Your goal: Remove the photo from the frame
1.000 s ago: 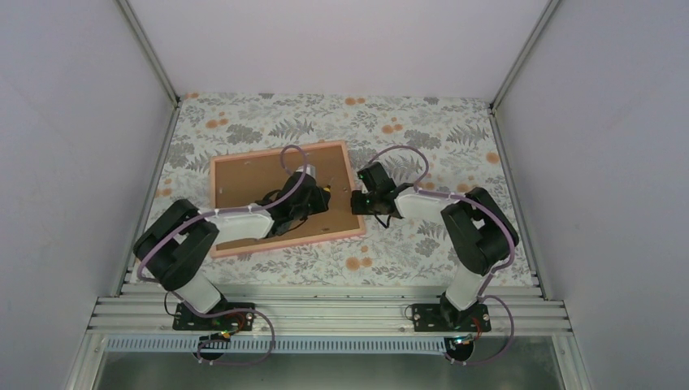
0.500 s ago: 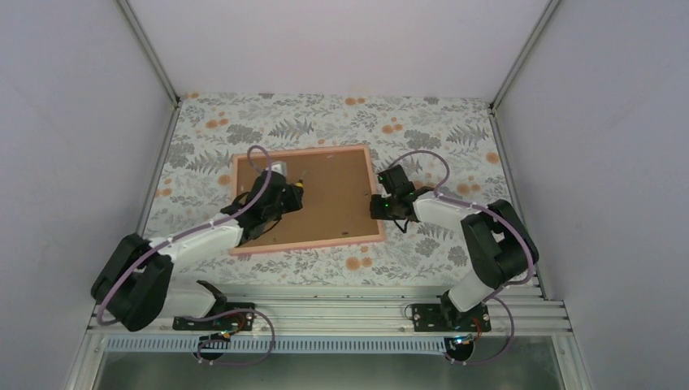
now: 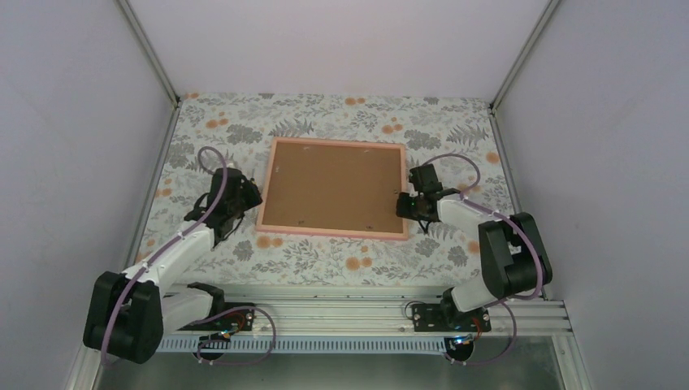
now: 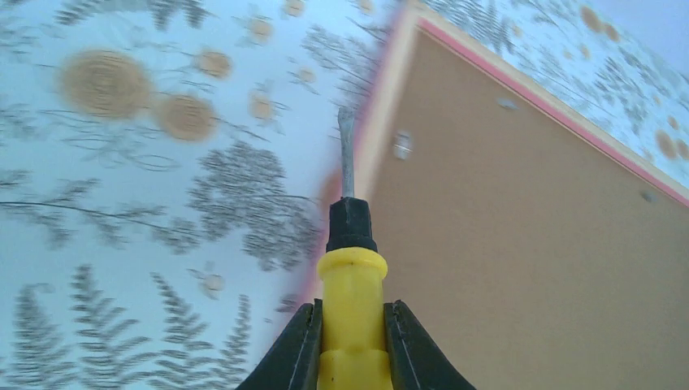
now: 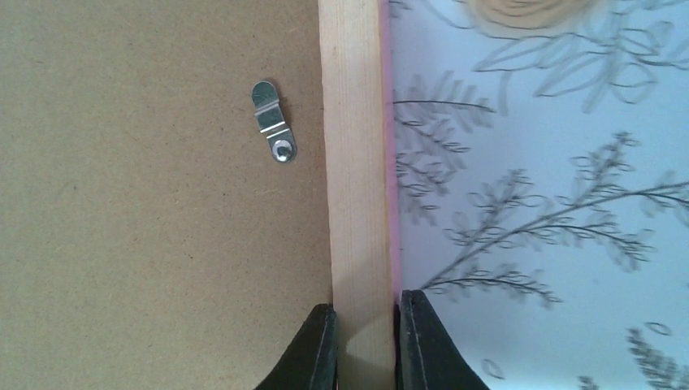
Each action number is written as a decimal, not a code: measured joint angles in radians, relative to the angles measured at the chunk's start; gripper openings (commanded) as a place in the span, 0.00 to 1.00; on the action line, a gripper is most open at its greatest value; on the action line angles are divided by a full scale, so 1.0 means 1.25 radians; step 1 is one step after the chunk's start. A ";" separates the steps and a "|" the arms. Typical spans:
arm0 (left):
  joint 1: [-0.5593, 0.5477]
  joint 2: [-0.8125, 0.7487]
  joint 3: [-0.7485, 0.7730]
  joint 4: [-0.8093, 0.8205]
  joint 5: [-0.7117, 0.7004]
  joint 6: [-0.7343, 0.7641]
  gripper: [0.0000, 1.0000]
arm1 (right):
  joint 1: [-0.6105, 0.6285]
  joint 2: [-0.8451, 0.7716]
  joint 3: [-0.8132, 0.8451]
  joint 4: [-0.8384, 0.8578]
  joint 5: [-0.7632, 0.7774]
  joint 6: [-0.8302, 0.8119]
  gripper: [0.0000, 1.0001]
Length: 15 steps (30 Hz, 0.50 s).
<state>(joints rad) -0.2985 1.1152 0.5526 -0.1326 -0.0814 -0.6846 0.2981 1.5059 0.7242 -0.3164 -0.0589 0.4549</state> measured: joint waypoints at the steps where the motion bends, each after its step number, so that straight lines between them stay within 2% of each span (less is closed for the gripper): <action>1: 0.027 -0.004 -0.002 -0.005 0.007 0.003 0.02 | -0.010 -0.001 -0.004 0.000 -0.001 -0.001 0.11; 8: 0.182 -0.007 -0.024 -0.028 0.051 0.022 0.02 | -0.065 -0.009 -0.027 0.022 -0.013 -0.010 0.18; 12: 0.250 0.016 -0.026 -0.030 0.062 0.036 0.02 | -0.067 -0.023 -0.041 0.039 -0.022 -0.015 0.28; 15: 0.296 0.052 -0.026 -0.031 0.062 0.040 0.02 | -0.067 -0.044 -0.052 0.050 -0.031 -0.023 0.32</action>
<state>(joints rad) 0.0715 1.1801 0.5201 -0.1711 -0.0036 -0.6342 0.2138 1.4513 0.6586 -0.2539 -0.0982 0.4259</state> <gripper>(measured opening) 0.169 0.292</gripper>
